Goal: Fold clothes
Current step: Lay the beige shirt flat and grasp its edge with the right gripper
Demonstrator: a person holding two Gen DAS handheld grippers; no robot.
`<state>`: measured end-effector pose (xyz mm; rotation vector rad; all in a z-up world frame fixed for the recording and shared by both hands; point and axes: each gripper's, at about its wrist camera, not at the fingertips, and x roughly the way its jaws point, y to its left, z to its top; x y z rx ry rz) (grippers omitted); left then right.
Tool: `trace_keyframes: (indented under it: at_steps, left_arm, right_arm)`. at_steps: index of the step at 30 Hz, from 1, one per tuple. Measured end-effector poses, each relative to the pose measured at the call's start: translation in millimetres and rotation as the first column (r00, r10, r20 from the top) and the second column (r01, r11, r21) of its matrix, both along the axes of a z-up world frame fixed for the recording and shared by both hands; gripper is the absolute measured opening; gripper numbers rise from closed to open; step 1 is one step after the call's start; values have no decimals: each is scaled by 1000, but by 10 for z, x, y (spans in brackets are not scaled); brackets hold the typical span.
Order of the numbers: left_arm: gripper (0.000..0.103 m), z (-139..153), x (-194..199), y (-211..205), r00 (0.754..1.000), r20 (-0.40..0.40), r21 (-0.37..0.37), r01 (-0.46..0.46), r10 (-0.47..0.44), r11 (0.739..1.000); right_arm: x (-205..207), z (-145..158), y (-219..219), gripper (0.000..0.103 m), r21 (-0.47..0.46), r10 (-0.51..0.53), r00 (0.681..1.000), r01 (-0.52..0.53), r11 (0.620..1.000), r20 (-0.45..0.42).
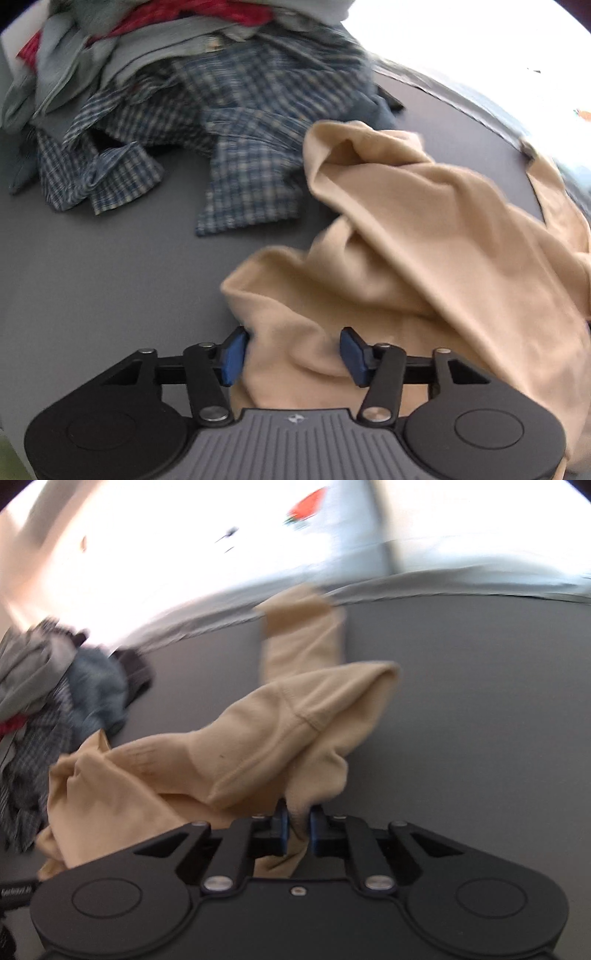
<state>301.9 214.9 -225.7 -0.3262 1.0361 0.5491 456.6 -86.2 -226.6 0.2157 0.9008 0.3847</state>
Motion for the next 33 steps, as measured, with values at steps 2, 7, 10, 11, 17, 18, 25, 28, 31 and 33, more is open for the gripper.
trace_keyframes:
  at_steps: [2, 7, 10, 11, 17, 18, 25, 28, 31, 33]
  left_arm:
    - [50, 17, 25, -189, 999, -5, -22, 53, -53, 998]
    - [49, -8, 84, -932, 978, 4, -125, 206, -207, 971]
    - [49, -38, 99, -1550, 943, 6, -147, 330, -333, 932]
    - [49, -46, 93, -1760, 923, 2, -146, 380, -384, 913]
    - [50, -62, -9, -2550, 808, -22, -124, 583, -589, 803]
    - [50, -69, -19, -2588, 804, -27, -119, 588, -595, 800]
    - [51, -45, -72, -2489, 857, -21, -150, 507, -515, 849]
    - [51, -20, -89, -2408, 867, -28, -145, 488, -497, 860]
    - [51, -7, -83, -2317, 877, -22, -152, 472, -481, 868]
    - [51, -8, -86, -2258, 881, -15, -146, 465, -472, 873]
  right_arm:
    - [-7, 16, -312, 11, -11, -45, 999, 45, 999, 22]
    - [52, 37, -1225, 11, -78, -193, 977, 200, 977, 88]
    - [144, 66, -1958, 11, -89, -322, 941, 331, 940, 101]
    - [172, 71, -2206, 11, -110, -362, 924, 375, 920, 120]
    - [114, 153, -3458, 19, -155, -587, 798, 602, 783, 136]
    - [36, 154, -3597, 22, -142, -621, 774, 634, 761, 126]
    - [-783, 142, -3582, 45, -33, -612, 785, 617, 786, 93]
    - [-980, 141, -3188, 50, -42, -500, 857, 509, 860, 126]
    - [-1002, 108, -2669, 63, -234, -327, 921, 373, 898, 212]
    - [-920, 13, -2365, 63, -454, -224, 943, 317, 833, 247]
